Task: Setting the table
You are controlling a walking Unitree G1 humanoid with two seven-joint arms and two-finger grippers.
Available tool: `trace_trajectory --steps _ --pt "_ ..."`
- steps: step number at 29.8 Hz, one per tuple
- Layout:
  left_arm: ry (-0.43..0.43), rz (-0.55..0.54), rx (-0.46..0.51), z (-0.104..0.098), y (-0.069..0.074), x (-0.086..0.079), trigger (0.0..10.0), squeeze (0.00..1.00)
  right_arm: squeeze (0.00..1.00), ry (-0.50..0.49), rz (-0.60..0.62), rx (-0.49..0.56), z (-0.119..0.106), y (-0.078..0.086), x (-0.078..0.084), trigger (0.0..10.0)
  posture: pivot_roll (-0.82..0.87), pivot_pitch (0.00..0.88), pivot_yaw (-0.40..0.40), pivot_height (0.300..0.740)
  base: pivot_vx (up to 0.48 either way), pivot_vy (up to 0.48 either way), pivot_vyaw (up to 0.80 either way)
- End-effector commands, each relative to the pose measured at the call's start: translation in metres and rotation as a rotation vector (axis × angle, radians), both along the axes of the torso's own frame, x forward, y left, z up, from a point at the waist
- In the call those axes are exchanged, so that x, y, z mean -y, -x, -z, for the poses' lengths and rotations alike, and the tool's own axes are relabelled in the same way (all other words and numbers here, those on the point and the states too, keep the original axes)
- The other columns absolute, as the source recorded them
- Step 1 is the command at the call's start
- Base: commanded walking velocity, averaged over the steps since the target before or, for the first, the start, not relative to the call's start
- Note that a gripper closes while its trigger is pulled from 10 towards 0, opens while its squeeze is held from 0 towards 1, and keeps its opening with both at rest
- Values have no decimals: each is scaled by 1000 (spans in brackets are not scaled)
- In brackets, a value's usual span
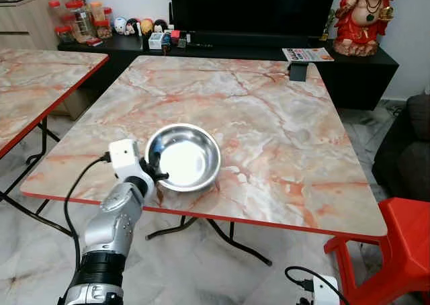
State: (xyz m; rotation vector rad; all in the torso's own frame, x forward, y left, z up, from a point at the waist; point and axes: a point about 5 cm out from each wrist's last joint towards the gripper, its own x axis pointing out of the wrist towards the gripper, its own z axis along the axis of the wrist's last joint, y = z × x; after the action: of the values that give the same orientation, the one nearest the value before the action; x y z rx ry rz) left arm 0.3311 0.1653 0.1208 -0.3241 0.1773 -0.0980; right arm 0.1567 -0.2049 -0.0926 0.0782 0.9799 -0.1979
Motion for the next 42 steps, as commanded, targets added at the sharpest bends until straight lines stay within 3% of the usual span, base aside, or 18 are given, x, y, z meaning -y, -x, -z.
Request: trace_trajectory --steps 1,9,12,20,29,42 --pt "9 23 -13 3 2 2 10000 0 0 -1 4 3 0 -1 0 10000 13 0 -26 725 0 0 0" --pt "36 -23 -67 10 2 3 10000 0 0 1 10 -9 1 2 2 10000 14 0 -30 725 0 0 0" --pt "116 3 -86 14 3 12 10000 0 0 0 17 -8 1 3 3 10000 0 0 -26 725 0 0 0" --pt "144 13 -69 12 0 22 10000 0 0 1 21 -14 2 6 4 10000 0 0 -29 725 0 0 0" --pt "63 -60 -77 9 -10 27 10000 0 0 2 15 -18 2 7 4 10000 -9 0 -26 725 0 0 0" --pt "85 -64 -148 19 -13 35 10000 0 0 10 21 -27 3 11 8 10000 -23 0 -24 725 0 0 0"
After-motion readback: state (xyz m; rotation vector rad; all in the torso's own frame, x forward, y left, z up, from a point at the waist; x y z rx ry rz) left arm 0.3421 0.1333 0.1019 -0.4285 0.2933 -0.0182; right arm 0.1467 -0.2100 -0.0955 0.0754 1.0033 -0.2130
